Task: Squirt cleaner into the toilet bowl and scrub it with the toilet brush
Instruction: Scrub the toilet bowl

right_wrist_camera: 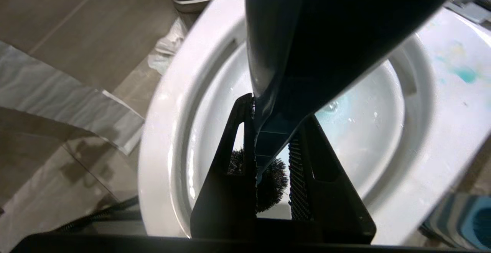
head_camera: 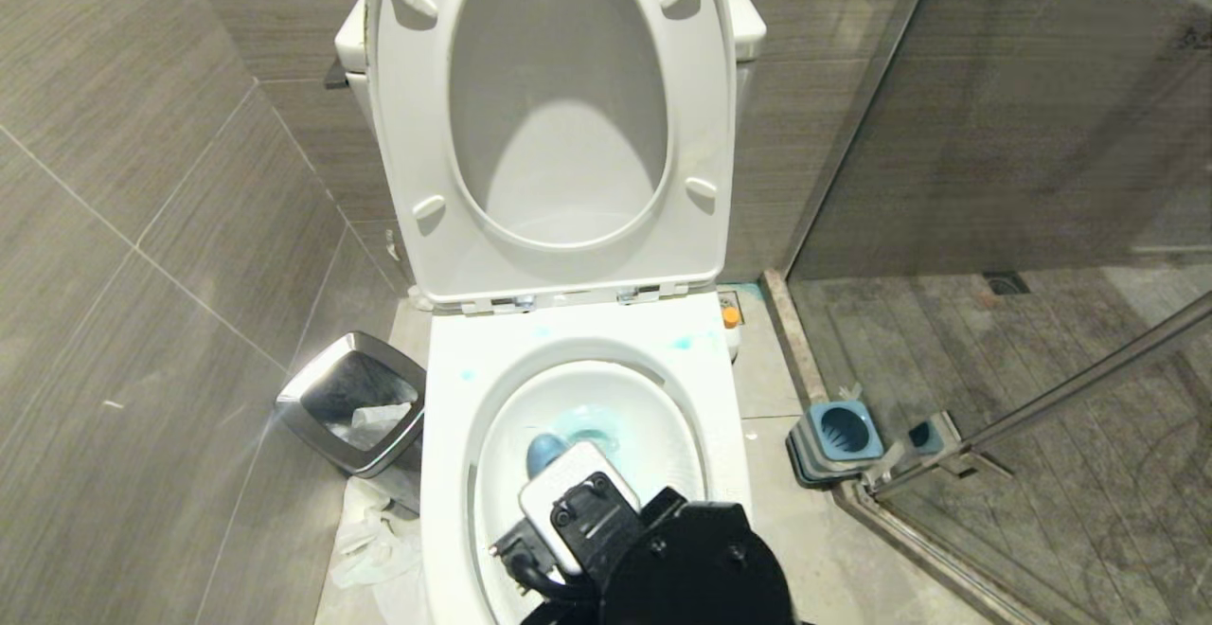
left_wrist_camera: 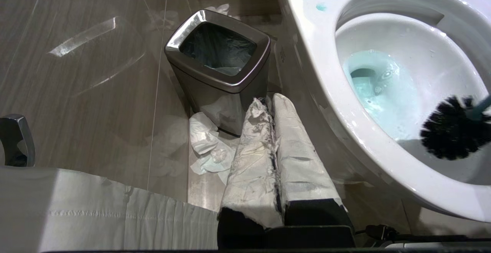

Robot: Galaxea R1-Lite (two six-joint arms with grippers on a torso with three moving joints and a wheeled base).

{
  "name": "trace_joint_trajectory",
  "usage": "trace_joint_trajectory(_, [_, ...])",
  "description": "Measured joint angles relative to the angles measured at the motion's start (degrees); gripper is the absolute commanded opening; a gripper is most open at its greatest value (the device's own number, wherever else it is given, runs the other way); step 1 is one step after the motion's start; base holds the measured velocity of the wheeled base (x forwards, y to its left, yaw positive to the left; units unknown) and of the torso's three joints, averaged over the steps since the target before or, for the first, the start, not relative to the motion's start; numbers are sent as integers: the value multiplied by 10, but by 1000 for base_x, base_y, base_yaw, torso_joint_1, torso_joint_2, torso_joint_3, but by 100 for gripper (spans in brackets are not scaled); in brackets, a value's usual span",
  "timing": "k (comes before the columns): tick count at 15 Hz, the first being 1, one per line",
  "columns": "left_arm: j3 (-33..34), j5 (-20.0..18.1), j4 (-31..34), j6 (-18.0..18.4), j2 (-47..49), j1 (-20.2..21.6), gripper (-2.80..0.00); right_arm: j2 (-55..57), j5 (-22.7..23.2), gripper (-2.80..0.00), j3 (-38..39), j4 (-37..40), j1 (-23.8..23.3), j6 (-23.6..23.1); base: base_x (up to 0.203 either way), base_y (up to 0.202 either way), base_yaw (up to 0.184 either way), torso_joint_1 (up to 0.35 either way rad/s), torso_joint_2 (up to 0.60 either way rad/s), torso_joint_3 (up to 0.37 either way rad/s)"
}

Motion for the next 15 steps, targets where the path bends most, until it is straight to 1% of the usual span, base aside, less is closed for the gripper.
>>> trace_joint_trajectory(4, [0,0,0,1,0,0,-280,-49,-9,-280,71,-9,-2,8,0,0,0,0,0,0])
trace_joint_trajectory(6, [0,0,0,1,0,0,-280,-66,-9,-280,91,-13,-14,9,0,0,0,0,0,0])
trace_joint_trajectory(10, [0,-1,0,1,0,0,-280,-81,-9,-280,113,-33,-66,10,0,0,0,0,0,0])
trace_joint_trajectory(15, [0,-1,0,1,0,0,-280,-74,-8,-280,111,-35,-135,8,0,0,0,0,0,0])
